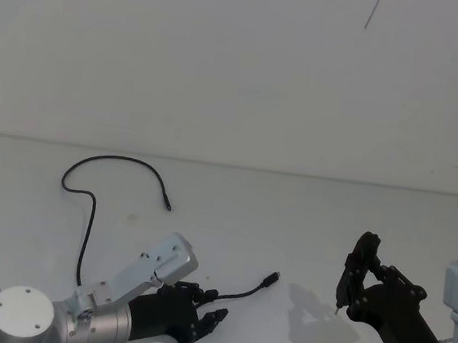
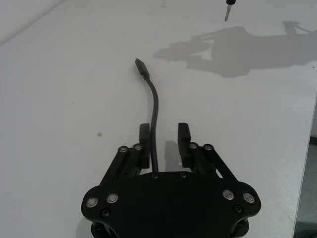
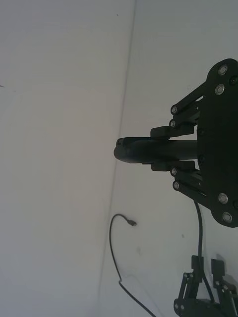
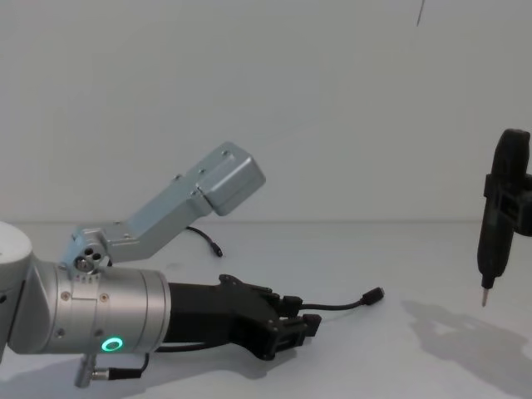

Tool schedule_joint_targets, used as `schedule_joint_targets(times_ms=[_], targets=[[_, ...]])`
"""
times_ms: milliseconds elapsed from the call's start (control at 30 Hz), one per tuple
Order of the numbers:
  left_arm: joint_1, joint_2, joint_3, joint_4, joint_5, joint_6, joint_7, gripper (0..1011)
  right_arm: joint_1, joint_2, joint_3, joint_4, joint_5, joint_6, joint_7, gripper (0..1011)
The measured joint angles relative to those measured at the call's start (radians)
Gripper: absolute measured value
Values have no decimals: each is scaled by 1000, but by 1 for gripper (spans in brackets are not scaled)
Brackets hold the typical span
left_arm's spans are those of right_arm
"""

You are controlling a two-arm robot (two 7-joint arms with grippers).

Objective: Pick up the data cable with the one hand.

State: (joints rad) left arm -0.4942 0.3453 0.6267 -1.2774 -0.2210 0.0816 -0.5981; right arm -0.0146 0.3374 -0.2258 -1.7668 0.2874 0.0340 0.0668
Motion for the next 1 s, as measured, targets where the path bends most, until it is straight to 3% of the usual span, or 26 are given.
schedule_joint_targets(times_ms=[333,700,1000], targets=[[-1,-3,1,4,1,-1,-1,58,0,0,0,0,0,0,0,269],[-4,-3,1,4,0,-7,-9,51,0,0,0,0,0,0,0,269],[-21,25,4,-18,-22,-30,-73,51,0,0,0,0,0,0,0,269]])
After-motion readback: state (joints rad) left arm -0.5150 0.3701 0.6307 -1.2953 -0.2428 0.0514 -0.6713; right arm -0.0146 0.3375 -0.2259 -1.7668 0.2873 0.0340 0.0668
